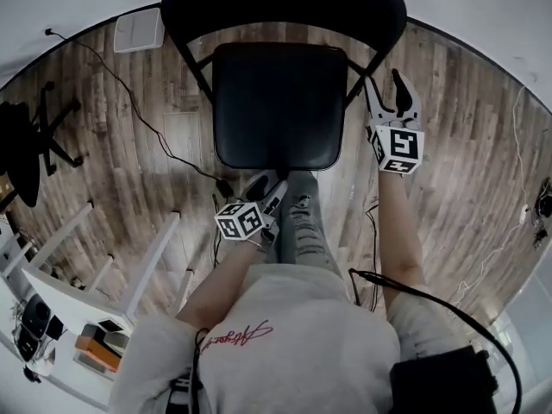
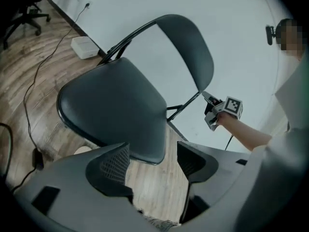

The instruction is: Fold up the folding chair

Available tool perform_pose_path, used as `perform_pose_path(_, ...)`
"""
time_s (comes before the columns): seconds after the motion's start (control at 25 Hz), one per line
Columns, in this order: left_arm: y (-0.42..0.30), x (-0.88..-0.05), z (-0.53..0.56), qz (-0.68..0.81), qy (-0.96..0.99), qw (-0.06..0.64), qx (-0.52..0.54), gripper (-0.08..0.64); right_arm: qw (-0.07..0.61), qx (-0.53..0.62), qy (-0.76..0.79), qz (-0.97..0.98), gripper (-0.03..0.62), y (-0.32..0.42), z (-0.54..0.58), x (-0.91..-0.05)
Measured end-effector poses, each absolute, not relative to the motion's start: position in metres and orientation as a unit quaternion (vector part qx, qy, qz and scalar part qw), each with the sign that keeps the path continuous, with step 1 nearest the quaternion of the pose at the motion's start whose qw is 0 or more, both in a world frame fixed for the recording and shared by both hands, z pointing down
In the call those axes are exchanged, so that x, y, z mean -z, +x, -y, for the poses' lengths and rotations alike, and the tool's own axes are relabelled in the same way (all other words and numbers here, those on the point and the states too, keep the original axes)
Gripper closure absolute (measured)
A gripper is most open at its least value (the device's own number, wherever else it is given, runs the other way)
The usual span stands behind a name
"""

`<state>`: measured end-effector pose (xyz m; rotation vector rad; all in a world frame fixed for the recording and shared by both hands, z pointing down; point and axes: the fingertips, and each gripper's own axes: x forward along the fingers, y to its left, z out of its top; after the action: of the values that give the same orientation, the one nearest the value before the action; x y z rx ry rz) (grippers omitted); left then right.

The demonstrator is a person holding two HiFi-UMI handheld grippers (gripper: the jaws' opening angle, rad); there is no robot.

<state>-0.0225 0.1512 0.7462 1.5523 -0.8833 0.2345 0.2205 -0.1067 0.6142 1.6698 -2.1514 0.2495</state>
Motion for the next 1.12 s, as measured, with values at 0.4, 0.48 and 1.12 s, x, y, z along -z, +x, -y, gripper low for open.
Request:
perform_pose_path(0.4, -0.027, -0.832, -0.155, 0.447, 0.520, 0.728, 0.000, 0.235, 0.191, -0.067, 0.629, 0.750, 0.370, 0.222, 0.133, -0.645)
perform_pose_path(0.48, -0.034, -0.845, -0.151, 0.458, 0.500, 0.735, 0.015, 0.230, 0.195, -0.070, 0.633, 0.746, 0.370, 0.225, 0.131, -0.648)
perform_pose_path(1.12, -0.016, -0.863, -0.130, 0.345, 0.509, 0.769, 0.176, 0.215, 0.155, -0.145, 0.638, 0.740, 0.521, 0.244, 0.182, -0.663)
